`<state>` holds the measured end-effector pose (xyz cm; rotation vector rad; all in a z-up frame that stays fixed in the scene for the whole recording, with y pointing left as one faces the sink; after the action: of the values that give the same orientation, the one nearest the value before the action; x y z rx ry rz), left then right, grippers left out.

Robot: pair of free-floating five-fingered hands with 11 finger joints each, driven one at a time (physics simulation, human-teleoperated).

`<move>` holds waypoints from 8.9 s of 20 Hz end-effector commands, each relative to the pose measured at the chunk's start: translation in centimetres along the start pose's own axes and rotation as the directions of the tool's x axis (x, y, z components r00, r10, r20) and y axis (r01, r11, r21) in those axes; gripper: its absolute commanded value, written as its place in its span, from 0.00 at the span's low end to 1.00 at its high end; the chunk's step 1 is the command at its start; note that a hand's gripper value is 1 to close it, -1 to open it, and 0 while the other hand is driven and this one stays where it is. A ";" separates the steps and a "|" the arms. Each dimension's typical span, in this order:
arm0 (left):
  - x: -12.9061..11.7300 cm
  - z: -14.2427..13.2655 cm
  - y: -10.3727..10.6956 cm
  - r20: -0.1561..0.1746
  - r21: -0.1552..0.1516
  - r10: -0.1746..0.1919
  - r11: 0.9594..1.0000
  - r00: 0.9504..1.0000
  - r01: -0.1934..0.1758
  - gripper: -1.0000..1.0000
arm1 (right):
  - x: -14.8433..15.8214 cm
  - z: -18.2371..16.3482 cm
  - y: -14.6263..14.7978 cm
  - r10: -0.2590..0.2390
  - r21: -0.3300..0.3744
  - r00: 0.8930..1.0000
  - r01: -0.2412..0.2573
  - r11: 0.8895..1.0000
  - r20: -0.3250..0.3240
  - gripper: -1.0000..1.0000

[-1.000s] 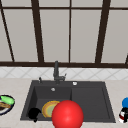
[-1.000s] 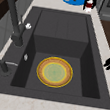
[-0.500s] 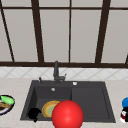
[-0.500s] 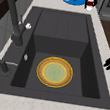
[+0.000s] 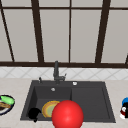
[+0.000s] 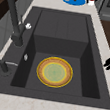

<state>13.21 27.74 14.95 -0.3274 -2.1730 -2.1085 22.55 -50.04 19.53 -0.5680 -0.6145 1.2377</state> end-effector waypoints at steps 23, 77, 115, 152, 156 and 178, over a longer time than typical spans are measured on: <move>0.0 0.0 0.0 0.000 0.000 0.000 1.000 1.000 0.000 0.50 | 14.8 4.0 -2.5 -0.029 0.006 0.998 0.028 1.000 0.056 1.00; 0.0 0.0 0.0 0.000 0.000 0.000 1.000 1.000 0.000 0.50 | 53.2 -1.2 6.4 0.024 -0.044 1.000 -0.024 0.999 0.003 1.00; 0.0 0.0 0.0 0.000 0.000 0.000 1.000 1.000 0.000 0.50 | 61.3 -30.5 16.9 0.003 -0.173 0.999 0.005 0.985 0.046 1.00; 0.0 0.0 0.0 0.000 0.000 0.000 1.000 1.000 0.000 0.50 | 57.4 -26.1 10.0 0.060 -0.117 0.998 -0.059 0.991 0.009 0.00; 0.0 0.0 0.0 0.000 0.000 0.000 1.000 1.000 0.000 0.50 | 56.5 -25.2 8.9 0.057 -0.123 0.998 -0.053 0.991 0.030 0.00; 0.0 0.0 0.0 0.000 0.000 0.000 1.000 1.000 0.000 0.50 | 51.4 -20.7 2.6 0.083 -0.093 0.978 -0.066 0.994 0.190 0.00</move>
<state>13.21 27.74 14.95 -0.3274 -2.1730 -2.1085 46.14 -0.18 8.50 -0.5765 -0.7865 1.2919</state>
